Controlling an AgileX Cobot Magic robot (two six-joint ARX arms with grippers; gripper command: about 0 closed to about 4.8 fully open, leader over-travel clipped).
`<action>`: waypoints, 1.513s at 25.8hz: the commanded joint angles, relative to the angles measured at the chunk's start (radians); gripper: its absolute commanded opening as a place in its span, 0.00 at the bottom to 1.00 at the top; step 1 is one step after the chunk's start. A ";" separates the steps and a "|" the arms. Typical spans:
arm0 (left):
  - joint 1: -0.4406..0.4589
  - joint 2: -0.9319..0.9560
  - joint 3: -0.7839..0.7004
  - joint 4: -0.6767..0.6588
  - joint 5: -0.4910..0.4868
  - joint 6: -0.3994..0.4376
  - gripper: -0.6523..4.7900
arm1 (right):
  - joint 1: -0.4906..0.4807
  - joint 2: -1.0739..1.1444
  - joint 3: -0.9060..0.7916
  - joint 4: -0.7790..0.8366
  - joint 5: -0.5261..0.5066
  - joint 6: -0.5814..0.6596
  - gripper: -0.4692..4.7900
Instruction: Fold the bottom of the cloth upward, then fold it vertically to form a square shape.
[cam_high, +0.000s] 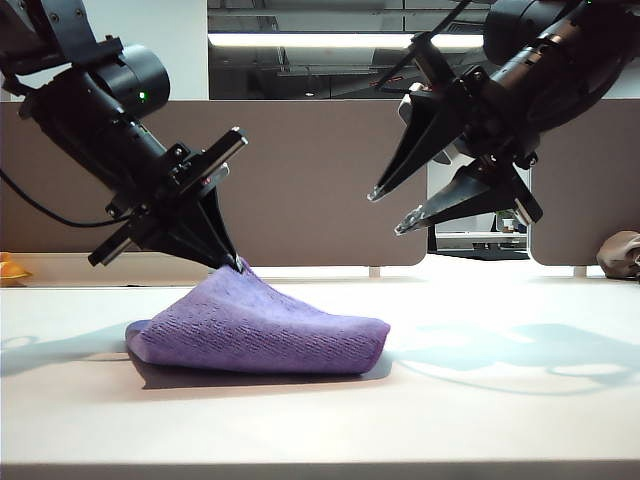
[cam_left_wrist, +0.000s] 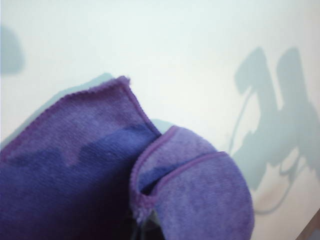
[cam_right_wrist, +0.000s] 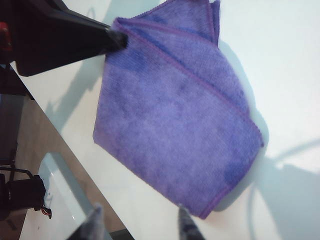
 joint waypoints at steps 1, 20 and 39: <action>-0.001 -0.015 0.005 0.005 -0.029 -0.032 0.11 | 0.000 -0.003 0.003 -0.003 -0.006 -0.003 0.46; 0.016 -0.103 0.009 0.002 -0.118 -0.135 0.11 | 0.000 -0.003 0.003 -0.043 -0.004 -0.017 0.09; 0.089 -0.105 0.009 -0.098 -0.318 -0.188 0.11 | -0.001 -0.003 0.003 -0.064 0.001 -0.056 0.09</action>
